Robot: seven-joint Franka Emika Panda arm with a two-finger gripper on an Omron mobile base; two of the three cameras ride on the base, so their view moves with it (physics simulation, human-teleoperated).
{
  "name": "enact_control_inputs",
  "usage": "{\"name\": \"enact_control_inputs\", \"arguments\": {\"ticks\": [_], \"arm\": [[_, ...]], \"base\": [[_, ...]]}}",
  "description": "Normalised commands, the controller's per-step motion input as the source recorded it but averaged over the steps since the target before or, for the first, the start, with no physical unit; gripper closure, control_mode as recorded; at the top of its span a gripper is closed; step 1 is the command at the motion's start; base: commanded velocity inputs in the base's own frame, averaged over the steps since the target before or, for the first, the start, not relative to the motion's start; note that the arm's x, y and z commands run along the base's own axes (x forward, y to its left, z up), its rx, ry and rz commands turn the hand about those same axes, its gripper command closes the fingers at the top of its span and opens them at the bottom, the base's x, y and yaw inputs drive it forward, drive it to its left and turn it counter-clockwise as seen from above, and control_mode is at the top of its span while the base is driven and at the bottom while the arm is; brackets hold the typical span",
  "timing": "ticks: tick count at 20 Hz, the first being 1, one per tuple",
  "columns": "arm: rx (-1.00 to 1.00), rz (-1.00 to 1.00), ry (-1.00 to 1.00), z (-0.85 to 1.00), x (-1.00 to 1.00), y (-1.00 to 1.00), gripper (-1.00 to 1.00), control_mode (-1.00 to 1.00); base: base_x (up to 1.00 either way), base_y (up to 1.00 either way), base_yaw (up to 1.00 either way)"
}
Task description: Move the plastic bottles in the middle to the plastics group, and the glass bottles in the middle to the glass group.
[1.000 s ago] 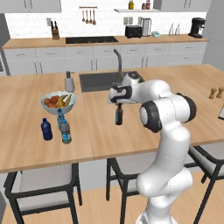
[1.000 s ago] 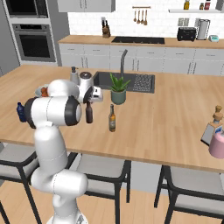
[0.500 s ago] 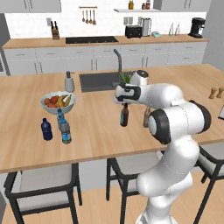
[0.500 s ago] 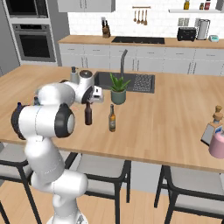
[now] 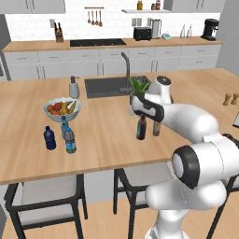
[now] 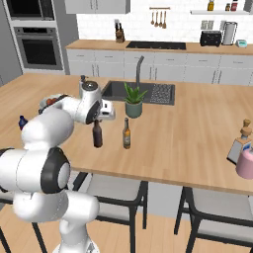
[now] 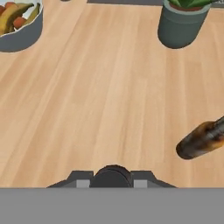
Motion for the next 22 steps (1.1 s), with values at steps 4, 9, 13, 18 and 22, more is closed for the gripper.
{"name": "enact_control_inputs", "arguments": {"ticks": [4, 9, 13, 18, 22], "arm": [[-0.09, 0.0, 0.0, 0.36, -0.74, -0.21, 1.0, -1.0], [-0.13, 0.0, 0.0, 0.36, -0.56, -0.38, 1.0, -1.0], [-0.1, -0.01, 0.0, 0.2, -0.45, -0.54, 1.0, -1.0], [-0.05, -0.01, 0.05, 0.09, -0.34, -0.64, 1.0, -1.0], [0.0, 0.0, 0.12, 0.03, -0.2, -0.79, 1.0, -1.0]], "base": [[0.0, 0.0, 0.0], [0.0, 0.0, 0.0], [0.0, 0.0, 0.0], [0.0, 0.0, 0.0], [0.0, 0.0, 0.0]]}}
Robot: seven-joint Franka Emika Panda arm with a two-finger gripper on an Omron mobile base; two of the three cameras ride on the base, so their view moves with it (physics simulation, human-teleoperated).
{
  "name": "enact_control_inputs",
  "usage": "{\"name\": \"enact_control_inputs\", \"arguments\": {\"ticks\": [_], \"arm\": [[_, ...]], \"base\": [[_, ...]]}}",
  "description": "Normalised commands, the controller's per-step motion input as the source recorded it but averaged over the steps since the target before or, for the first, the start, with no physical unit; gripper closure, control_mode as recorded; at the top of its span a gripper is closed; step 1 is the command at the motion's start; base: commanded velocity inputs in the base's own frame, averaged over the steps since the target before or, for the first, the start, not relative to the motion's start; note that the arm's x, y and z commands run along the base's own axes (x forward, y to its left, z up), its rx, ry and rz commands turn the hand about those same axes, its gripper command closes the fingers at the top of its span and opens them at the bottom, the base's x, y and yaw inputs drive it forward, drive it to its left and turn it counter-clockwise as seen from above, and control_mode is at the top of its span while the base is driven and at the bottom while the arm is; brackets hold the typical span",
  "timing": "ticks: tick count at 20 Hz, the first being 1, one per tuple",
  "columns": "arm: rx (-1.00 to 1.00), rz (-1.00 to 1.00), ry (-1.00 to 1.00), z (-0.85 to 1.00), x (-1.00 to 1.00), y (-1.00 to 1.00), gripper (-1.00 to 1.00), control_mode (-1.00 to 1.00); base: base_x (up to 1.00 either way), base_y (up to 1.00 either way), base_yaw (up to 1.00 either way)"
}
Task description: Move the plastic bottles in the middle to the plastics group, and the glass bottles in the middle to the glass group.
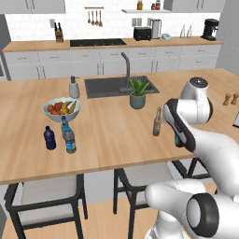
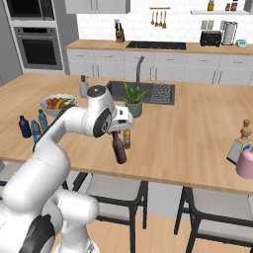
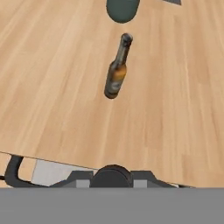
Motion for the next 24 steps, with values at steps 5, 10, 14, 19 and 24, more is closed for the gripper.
{"name": "enact_control_inputs", "arguments": {"ticks": [5, 10, 14, 19, 24], "arm": [[0.0, 0.0, 0.09, 0.05, -0.11, -0.85, 1.0, -1.0], [0.0, -0.03, 0.1, 0.02, 0.0, -0.82, 1.0, -1.0], [0.0, -0.1, 0.13, 0.01, 0.0, -0.83, 1.0, -1.0], [0.0, -0.08, 0.03, 0.04, 0.0, -0.83, 1.0, -1.0], [0.0, -0.05, -0.03, 0.04, 0.06, -0.74, 1.0, -1.0]], "base": [[0.0, 0.0, 0.0], [0.0, 0.0, 0.0], [0.0, 0.0, 0.0], [0.0, 0.0, 0.0], [0.0, 0.0, 0.0]]}}
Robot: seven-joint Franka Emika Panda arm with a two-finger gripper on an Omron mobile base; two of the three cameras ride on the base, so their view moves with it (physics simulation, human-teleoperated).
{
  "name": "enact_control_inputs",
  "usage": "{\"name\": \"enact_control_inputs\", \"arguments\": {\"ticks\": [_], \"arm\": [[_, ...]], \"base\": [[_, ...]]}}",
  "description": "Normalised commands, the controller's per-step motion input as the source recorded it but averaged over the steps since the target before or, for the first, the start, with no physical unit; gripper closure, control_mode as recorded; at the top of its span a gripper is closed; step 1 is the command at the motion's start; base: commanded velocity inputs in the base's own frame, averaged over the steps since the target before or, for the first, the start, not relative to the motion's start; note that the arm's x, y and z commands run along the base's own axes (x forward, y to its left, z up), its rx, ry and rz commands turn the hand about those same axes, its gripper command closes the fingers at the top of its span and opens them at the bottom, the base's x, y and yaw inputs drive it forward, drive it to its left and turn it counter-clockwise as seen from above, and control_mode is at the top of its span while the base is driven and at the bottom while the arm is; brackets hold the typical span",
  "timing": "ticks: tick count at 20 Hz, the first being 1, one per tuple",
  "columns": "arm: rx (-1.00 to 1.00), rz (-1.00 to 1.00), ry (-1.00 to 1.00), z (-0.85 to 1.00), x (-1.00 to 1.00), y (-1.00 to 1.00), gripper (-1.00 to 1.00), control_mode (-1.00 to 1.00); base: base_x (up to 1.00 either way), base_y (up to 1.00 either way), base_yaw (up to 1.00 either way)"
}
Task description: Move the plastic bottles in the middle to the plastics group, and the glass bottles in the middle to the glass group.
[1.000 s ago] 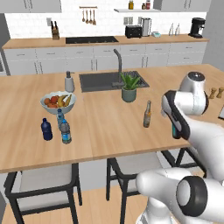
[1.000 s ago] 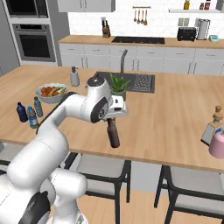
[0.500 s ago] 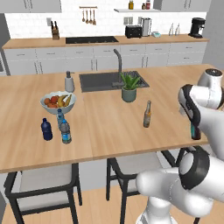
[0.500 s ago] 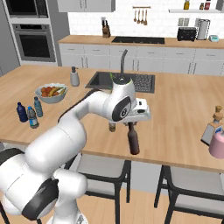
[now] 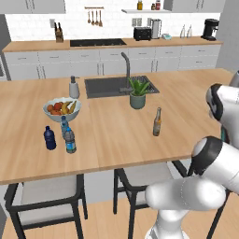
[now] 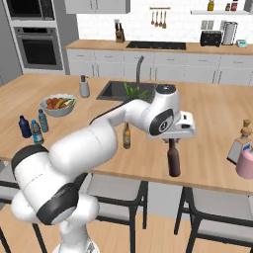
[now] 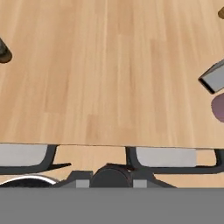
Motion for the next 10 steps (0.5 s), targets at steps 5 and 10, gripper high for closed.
{"name": "enact_control_inputs", "arguments": {"ticks": [5, 10], "arm": [[0.02, -0.05, -0.08, 0.0, 0.06, -0.73, 1.0, -1.0], [0.03, -0.04, -0.05, 0.0, 0.14, -0.64, 1.0, -1.0]], "base": [[0.0, 0.0, 0.0], [0.0, 0.0, 0.0]]}}
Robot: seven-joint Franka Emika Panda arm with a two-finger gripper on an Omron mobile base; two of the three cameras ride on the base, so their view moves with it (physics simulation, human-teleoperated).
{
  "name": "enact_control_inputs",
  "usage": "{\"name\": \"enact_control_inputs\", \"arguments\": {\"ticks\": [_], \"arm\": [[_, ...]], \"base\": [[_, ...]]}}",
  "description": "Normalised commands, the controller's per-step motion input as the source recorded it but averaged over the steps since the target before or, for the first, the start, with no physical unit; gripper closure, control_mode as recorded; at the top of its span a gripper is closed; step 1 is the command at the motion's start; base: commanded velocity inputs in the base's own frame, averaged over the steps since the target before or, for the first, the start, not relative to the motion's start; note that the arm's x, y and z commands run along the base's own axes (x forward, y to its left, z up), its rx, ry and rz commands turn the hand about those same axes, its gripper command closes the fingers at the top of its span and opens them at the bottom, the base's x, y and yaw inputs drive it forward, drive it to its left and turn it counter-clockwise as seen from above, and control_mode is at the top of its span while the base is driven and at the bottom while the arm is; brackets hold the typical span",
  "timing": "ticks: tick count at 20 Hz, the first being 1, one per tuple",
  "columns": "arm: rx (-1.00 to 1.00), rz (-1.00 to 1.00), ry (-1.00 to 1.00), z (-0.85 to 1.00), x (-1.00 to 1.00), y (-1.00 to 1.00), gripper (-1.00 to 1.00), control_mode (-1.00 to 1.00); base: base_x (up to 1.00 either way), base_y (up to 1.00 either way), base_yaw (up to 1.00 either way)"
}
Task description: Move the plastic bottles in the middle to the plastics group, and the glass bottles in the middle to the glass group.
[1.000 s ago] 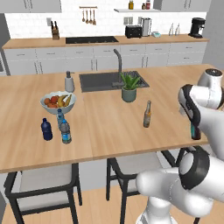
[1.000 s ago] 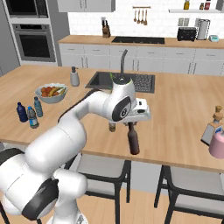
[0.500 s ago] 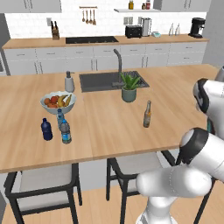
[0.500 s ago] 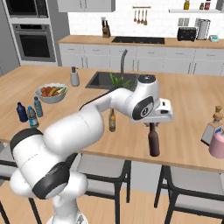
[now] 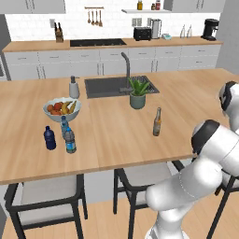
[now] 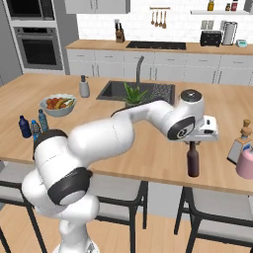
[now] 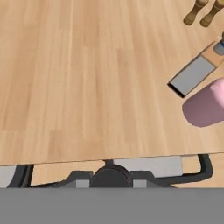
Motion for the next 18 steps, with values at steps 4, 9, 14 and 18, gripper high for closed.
{"name": "enact_control_inputs", "arguments": {"ticks": [4, 9, 14, 18], "arm": [[0.09, -0.04, 0.0, 0.0, 0.33, -0.44, 1.0, -1.0], [0.16, -0.04, 0.0, 0.0, 0.41, -0.23, 1.0, -1.0], [0.09, 0.0, 0.0, -0.03, 0.41, -0.26, 1.0, -1.0], [0.0, -0.02, 0.0, -0.01, 0.27, -0.39, 1.0, -1.0]], "base": [[0.0, 0.0, 0.0], [0.0, 0.0, 0.0], [0.0, 0.0, 0.0], [0.0, 0.0, 0.0]]}}
